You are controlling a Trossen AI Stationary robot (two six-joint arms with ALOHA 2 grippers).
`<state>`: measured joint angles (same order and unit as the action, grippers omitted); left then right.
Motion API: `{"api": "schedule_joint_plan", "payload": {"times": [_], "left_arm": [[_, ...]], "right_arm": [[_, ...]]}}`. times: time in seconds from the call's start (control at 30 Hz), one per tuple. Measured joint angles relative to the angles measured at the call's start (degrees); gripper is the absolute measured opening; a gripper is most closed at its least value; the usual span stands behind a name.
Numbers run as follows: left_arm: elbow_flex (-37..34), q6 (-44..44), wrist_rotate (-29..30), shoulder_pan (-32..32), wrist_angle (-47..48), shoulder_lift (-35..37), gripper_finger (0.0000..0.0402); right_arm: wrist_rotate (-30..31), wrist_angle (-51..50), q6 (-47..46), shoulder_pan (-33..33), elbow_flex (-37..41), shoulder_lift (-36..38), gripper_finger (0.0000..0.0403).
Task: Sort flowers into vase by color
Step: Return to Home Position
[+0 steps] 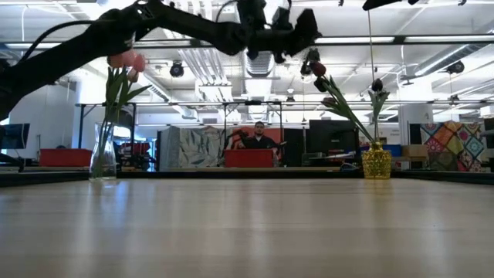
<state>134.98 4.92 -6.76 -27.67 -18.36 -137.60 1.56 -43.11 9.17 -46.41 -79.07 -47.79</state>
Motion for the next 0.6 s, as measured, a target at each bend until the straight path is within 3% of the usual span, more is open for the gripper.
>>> {"api": "schedule_joint_plan", "payload": {"times": [0.1,0.3,0.6], "left_arm": [[0.00,-3.84,0.13,-0.12,2.99,2.35,0.0131],[-0.33,-4.21,0.08,-0.66,7.08,3.07,0.0012],[-2.38,-0.62,0.51,-1.01,6.50,1.03,0.0003]], "right_arm": [[0.01,0.02,-0.07,-0.01,0.00,0.00,0.0013],[0.01,0.11,-0.07,0.00,0.00,-0.01,0.0013],[0.06,0.13,-0.11,0.00,0.00,0.00,0.0013]]}}
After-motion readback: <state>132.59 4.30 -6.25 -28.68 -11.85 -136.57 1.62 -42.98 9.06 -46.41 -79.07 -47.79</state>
